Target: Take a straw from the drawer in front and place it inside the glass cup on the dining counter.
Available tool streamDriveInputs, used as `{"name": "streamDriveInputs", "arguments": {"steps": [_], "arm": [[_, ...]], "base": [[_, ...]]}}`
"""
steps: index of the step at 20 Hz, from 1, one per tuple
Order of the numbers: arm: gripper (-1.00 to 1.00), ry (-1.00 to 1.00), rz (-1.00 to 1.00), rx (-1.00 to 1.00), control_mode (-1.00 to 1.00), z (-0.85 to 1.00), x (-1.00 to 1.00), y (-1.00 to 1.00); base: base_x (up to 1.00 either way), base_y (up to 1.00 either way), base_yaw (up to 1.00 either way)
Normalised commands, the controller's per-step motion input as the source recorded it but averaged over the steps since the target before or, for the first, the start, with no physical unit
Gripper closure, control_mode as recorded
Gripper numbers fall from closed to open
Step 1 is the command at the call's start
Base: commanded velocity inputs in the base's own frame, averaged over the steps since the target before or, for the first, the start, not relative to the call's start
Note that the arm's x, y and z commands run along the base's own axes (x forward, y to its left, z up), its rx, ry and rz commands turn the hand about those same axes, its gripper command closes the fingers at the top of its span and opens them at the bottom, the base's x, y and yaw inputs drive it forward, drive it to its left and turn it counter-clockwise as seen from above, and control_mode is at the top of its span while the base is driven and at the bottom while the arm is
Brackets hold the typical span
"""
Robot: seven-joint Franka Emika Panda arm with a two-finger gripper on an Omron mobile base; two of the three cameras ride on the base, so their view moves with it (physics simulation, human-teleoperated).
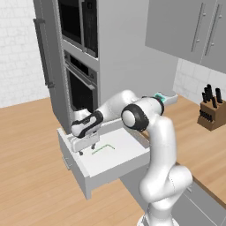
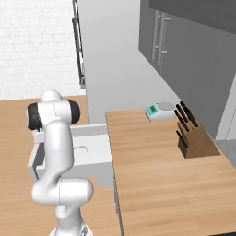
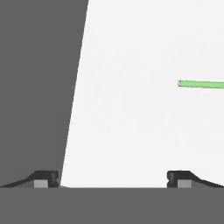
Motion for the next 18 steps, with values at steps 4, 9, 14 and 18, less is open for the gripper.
{"name": "streamDriveInputs", "arguments": {"steps": [4,9,14,18], "arm": [[-1.00,0.00,-0.20,0.00,-1.00,0.31,0.13,-0.98],[-1.00,0.00,-0.12,0.00,-1.00,0.03,0.10,-0.96],[-1.00,0.00,-0.01,0.00,-1.00,-0.14,0.28,-0.50],[-1.00,0.00,0.00,0.00,-1.00,-0.17,0.45,-0.39]], "base": [[0.00,0.00,0.00],[0.00,0.00,0.00],[0.00,0.00,0.00],[0.00,0.00,0.00]]}}
